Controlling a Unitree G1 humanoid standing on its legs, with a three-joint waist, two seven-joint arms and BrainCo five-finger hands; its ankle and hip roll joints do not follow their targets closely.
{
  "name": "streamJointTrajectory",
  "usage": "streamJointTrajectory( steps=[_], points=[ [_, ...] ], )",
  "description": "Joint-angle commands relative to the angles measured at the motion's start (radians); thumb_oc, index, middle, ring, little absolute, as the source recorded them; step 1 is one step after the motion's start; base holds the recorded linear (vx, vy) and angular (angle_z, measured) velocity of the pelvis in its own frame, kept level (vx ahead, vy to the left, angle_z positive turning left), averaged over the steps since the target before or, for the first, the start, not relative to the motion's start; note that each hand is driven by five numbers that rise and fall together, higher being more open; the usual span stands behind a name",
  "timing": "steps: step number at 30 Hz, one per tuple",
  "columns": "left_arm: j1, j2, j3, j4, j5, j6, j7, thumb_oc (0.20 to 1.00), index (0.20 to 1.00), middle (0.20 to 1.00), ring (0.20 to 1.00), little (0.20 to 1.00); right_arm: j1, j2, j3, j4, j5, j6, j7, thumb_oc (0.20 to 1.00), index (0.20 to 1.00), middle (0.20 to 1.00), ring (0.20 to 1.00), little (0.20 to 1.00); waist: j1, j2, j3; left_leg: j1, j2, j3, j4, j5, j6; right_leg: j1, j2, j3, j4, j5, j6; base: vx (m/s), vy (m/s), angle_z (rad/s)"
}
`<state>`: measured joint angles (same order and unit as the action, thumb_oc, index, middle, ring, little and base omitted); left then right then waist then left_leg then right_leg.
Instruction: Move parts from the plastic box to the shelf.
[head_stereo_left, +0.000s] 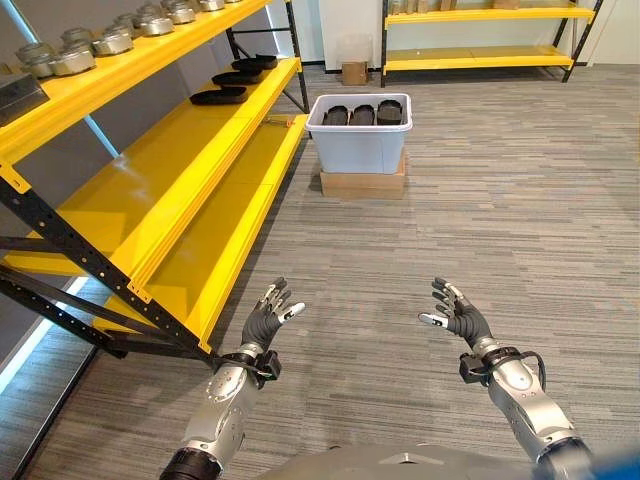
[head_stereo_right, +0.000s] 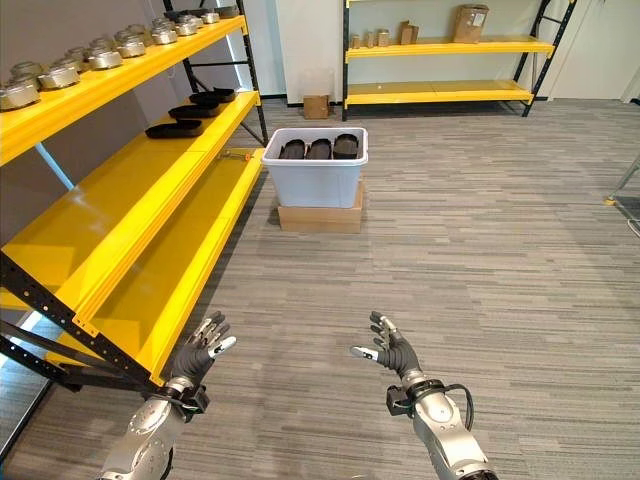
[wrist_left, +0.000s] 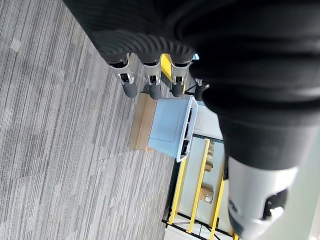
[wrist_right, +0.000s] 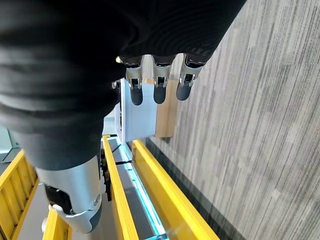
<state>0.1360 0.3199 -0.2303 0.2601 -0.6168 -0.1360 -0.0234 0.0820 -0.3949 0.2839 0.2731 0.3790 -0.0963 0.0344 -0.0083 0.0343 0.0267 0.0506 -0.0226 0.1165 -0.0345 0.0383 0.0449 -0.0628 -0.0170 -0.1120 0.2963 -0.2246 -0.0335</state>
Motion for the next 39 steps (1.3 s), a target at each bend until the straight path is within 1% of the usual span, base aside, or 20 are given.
streamJointTrajectory(
  steps=[1, 11, 33, 39],
  points=[
    [-0.004, 0.016, 0.058, -0.025, -0.012, -0.053, -0.009, 1.000, 1.000, 1.000, 1.000, 1.000, -0.049, 0.044, 0.025, -0.002, 0.028, -0.053, -0.001, 1.000, 1.000, 1.000, 1.000, 1.000, -0.005, -0.060, -0.014, 0.067, 0.076, -0.041, -0.049, -0.070, -0.059, 0.179, -0.092, -0.016, -0.360, 0.197, 0.140, 0.00, 0.000, 0.00],
    [0.000, 0.019, 0.052, -0.021, 0.002, -0.042, -0.010, 1.000, 1.000, 1.000, 1.000, 1.000, -0.044, 0.045, 0.034, -0.006, 0.038, -0.043, 0.006, 1.000, 1.000, 1.000, 1.000, 1.000, -0.004, -0.060, -0.014, 0.074, 0.077, -0.041, -0.051, -0.072, -0.059, 0.184, -0.093, -0.021, -0.358, 0.193, 0.141, 0.00, 0.000, 0.00],
    [-0.001, 0.021, 0.063, -0.019, 0.026, -0.042, 0.000, 1.000, 1.000, 1.000, 1.000, 1.000, -0.053, 0.052, 0.038, -0.007, 0.038, -0.037, 0.008, 1.000, 1.000, 1.000, 1.000, 1.000, -0.002, -0.059, -0.010, 0.073, 0.072, -0.039, -0.053, -0.075, -0.059, 0.187, -0.098, -0.033, -0.362, 0.194, 0.143, 0.00, 0.000, 0.00],
    [-0.005, 0.020, 0.065, -0.020, 0.011, -0.047, 0.001, 1.000, 1.000, 1.000, 1.000, 1.000, -0.068, 0.053, 0.040, 0.002, 0.042, -0.040, 0.001, 1.000, 1.000, 1.000, 1.000, 1.000, 0.004, -0.059, -0.003, 0.059, 0.066, -0.031, -0.052, -0.075, -0.054, 0.171, -0.103, -0.026, -0.370, 0.207, 0.151, 0.00, 0.017, 0.00]
  ],
)
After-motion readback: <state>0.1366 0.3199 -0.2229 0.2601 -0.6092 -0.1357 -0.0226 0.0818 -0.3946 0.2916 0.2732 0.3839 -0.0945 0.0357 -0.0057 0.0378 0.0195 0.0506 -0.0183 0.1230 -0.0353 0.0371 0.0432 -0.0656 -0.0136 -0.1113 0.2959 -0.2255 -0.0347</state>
